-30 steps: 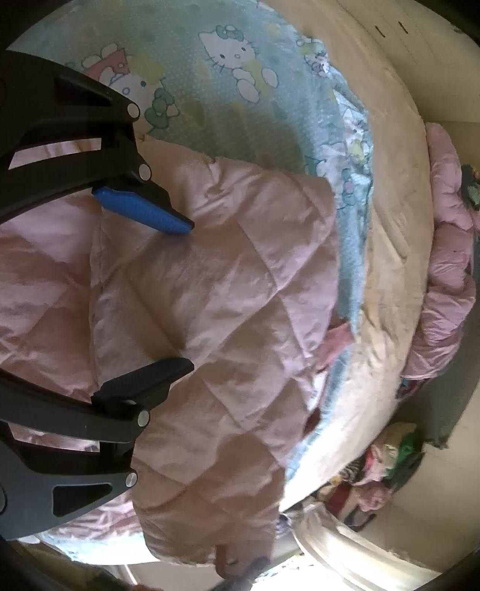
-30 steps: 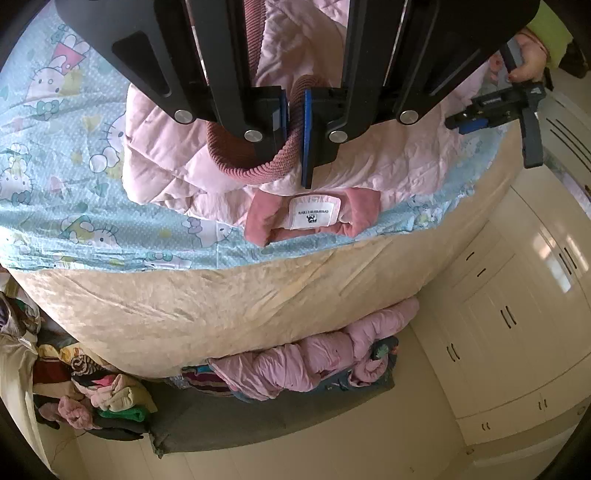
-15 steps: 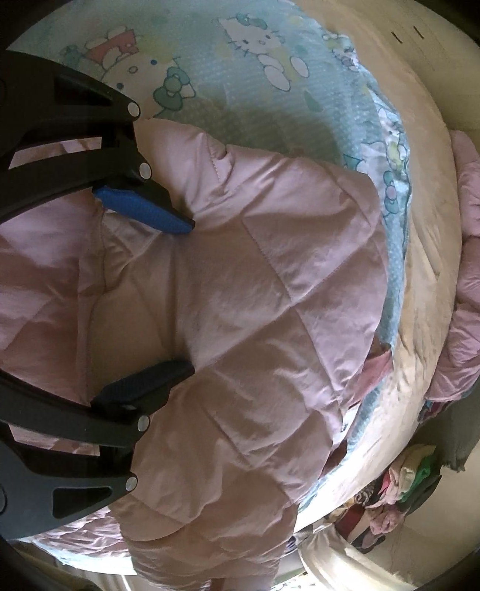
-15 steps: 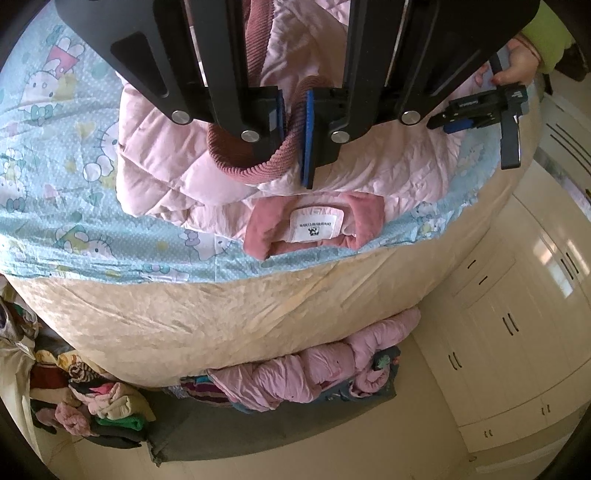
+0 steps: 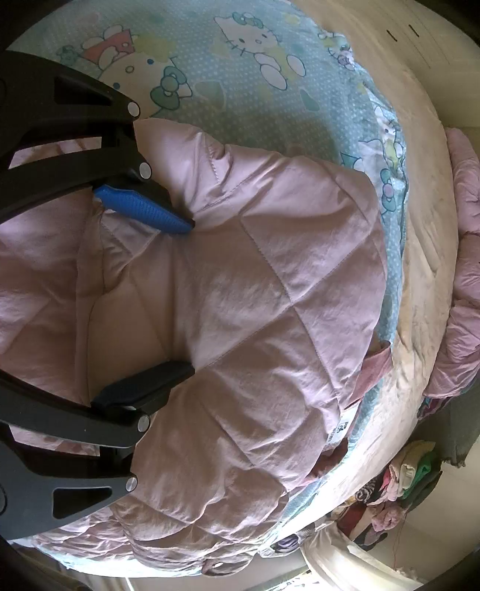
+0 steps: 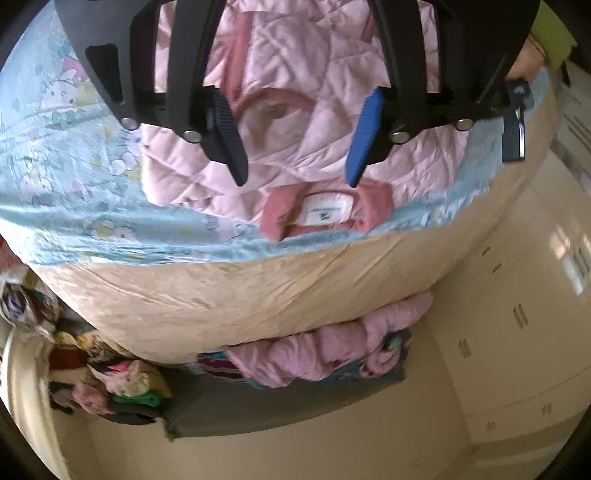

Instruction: Fold large clothes

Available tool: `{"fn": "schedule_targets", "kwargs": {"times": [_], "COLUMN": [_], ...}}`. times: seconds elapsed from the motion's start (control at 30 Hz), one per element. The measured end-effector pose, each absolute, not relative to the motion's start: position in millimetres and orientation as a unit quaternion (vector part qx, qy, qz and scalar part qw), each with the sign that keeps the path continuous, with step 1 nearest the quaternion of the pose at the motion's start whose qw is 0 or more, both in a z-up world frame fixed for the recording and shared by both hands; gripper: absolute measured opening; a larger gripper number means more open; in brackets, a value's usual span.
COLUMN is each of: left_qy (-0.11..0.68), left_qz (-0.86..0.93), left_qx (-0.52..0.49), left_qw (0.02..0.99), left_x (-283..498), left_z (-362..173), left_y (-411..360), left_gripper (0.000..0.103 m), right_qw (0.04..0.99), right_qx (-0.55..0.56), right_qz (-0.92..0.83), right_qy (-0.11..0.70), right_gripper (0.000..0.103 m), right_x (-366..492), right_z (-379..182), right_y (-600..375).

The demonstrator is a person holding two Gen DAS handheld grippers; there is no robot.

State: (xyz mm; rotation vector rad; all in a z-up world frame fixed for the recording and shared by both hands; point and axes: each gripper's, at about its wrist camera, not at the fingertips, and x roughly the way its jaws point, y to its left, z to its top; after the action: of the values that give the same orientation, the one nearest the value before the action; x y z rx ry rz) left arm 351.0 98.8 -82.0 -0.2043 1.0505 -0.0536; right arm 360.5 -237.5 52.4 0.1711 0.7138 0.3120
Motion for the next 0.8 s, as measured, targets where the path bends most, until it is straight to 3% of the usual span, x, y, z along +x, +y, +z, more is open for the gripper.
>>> {"fn": "schedule_targets", "kwargs": {"times": [0.17, 0.8], "left_qy": [0.499, 0.492], "left_qz": [-0.027, -0.036], "left_qx": [-0.095, -0.095], "left_qw": [0.861, 0.865], "left_x": [350, 350], "left_z": [-82, -84], "left_y": [100, 99], "left_gripper": [0.064, 0.064], "right_qw": [0.907, 0.851], "right_qx": [0.028, -0.053], "right_qz": [0.186, 0.177], "right_qy": [0.378, 0.491], "right_gripper": [0.071, 0.081], "right_x": [365, 396], "right_z": [33, -68], "right_y": [-189, -119]}}
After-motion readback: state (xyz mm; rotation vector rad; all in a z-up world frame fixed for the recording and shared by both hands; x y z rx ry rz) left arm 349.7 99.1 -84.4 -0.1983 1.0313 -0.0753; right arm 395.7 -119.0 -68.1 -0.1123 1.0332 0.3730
